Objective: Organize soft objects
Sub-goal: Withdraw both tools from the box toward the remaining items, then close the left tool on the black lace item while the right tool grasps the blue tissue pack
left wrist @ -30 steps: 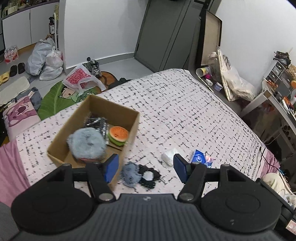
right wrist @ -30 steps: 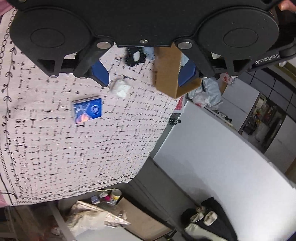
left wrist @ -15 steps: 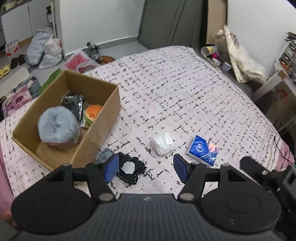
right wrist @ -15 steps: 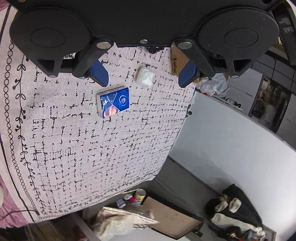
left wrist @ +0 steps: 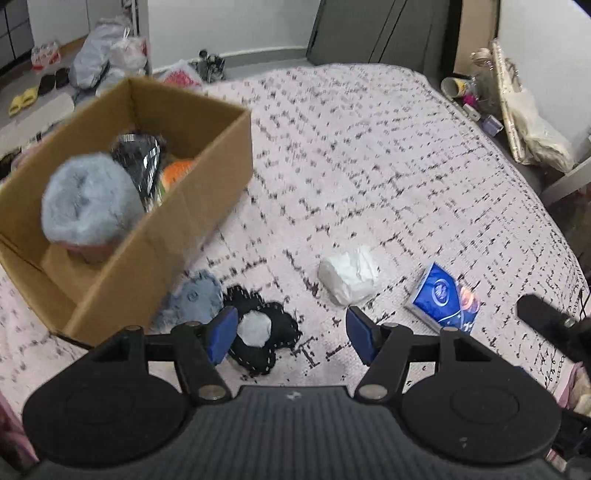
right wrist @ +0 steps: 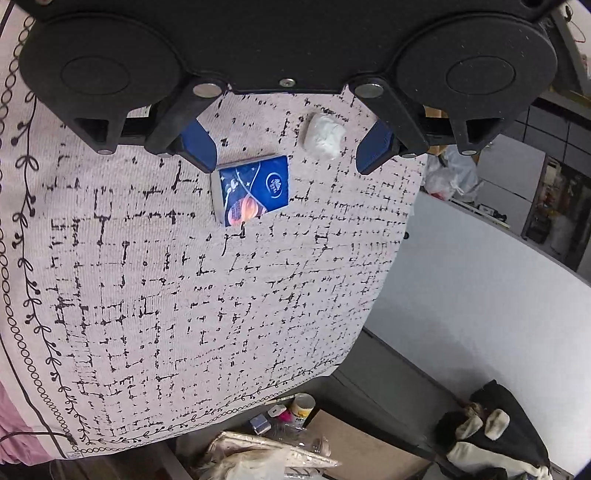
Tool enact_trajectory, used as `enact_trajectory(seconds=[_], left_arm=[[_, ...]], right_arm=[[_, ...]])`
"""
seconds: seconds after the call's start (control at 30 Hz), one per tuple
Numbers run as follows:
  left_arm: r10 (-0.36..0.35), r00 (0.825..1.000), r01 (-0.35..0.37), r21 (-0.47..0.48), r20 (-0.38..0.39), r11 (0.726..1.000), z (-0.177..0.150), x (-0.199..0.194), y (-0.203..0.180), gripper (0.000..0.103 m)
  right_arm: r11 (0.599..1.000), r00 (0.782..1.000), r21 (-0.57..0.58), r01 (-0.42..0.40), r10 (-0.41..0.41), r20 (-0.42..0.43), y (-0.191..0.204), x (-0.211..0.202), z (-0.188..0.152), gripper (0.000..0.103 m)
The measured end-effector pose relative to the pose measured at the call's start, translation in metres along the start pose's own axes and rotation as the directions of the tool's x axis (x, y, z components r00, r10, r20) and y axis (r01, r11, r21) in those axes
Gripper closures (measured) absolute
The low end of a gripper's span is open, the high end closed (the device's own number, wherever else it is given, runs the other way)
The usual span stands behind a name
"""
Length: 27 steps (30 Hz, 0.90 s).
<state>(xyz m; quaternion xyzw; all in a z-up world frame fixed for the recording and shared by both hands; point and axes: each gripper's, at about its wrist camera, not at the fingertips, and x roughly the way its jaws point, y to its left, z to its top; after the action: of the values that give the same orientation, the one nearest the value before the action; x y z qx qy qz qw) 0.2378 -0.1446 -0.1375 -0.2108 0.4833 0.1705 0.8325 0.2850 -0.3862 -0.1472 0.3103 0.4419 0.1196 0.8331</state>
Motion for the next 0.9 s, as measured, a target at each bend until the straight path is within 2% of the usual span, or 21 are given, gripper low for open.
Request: enact_trajectory(seconds=[0.23,0.4,0.47,0.57,0.6,0.7,0.9], left_arm=[[0.036,0.999,-0.038,-0.073,-0.028,0.997,-0.011,0.031,0.008,0.04],[0.059,0.998,-0.06,-0.129,-0.008,0.99,-0.014,0.044,0.012,0.041],[0.065,0.998,-0.062,-0.158,0.01,0.985,-0.014,0.046,0.014,0.045],[0.098,0.995,-0.093,-0.182,0.022,0.979,-0.013,0.047,0.015,0.063],[0.097,0.995,-0.091,-0.191,0.026,0.977,-0.013,0.047,0.016,0.066],[0.1,0.995,-0.092,-0.212,0.03,0.973,-0.012,0.046,0.017,0.07],[0.076,0.997,-0.069,-0.257,0.018,0.964,-0.01,0.045,0.019,0.073]], right_arm=[[0.998,0.999,-0.052,0.043,-0.043,-0.008,0.003,0.016,0.001,0.021],[0.994,0.996,-0.076,0.084,-0.086,-0.024,0.0,0.036,-0.001,0.02],[0.992,0.994,-0.076,0.105,-0.107,-0.025,-0.003,0.044,-0.002,0.016],[0.992,0.993,-0.049,0.113,-0.115,-0.029,-0.01,0.053,0.0,0.015],[0.993,0.993,-0.037,0.114,-0.115,-0.031,-0.012,0.055,0.001,0.015],[0.992,0.993,-0.042,0.118,-0.119,-0.023,-0.014,0.061,0.001,0.015],[0.989,0.992,-0.088,0.121,-0.122,-0.009,-0.004,0.074,0.002,0.014]])
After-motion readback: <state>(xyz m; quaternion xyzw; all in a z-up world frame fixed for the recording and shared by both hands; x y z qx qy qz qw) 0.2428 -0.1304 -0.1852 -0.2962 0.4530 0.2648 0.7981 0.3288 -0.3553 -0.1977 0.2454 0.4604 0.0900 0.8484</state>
